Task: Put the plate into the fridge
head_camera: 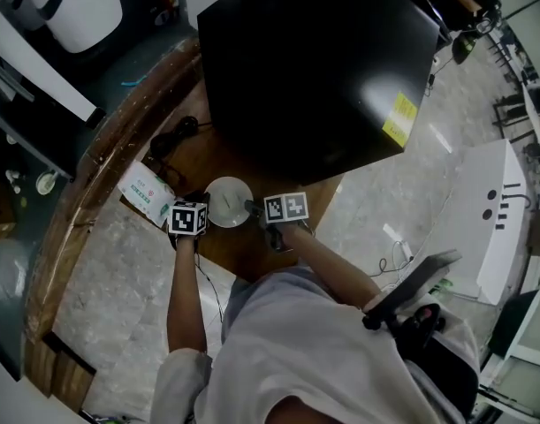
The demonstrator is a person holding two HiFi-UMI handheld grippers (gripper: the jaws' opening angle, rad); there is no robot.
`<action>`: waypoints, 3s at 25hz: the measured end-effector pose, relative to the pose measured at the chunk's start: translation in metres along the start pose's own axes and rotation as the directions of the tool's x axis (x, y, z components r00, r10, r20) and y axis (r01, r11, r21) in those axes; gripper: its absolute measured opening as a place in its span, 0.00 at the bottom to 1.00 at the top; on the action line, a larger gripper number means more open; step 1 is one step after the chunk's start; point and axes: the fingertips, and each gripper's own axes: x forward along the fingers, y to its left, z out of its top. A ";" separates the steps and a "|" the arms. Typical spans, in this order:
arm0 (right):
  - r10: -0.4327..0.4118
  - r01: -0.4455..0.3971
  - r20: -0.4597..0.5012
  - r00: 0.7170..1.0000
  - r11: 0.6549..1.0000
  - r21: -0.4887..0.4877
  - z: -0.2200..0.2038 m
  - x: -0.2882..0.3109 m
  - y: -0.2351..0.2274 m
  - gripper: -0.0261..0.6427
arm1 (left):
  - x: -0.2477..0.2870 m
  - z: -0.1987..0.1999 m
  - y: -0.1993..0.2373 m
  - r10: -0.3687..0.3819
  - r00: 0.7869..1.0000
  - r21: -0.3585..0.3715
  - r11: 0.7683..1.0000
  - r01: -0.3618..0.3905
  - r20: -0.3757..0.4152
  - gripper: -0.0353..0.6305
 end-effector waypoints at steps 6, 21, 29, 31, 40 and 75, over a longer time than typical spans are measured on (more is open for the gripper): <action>0.137 -0.134 -0.010 0.991 0.982 0.135 0.013 0.020 0.019 0.32 | 0.010 0.019 0.003 -0.016 0.995 0.008 1.000 0.015 0.103 0.21; 0.322 -0.322 0.049 0.946 0.900 0.293 0.008 -0.016 0.045 0.08 | -0.011 0.033 -0.021 0.052 0.984 0.098 0.993 -0.070 0.171 0.13; 0.321 -0.320 0.032 0.947 0.927 0.195 0.000 -0.052 0.051 0.08 | -0.037 0.025 -0.043 0.084 0.977 0.080 0.992 -0.101 0.194 0.13; 0.332 -0.333 0.041 0.942 0.921 0.201 -0.006 -0.060 0.053 0.08 | -0.052 0.020 -0.045 0.099 0.971 0.056 0.992 -0.113 0.217 0.13; 0.340 -0.357 0.116 0.933 0.913 0.196 -0.012 -0.062 0.040 0.08 | -0.066 0.013 -0.037 0.090 0.947 0.042 0.993 -0.108 0.308 0.13; 0.288 -0.404 0.397 0.872 0.880 0.249 -0.138 -0.484 -0.390 0.08 | 0.089 -0.034 -0.639 -0.113 0.937 0.327 0.945 -0.002 0.332 0.09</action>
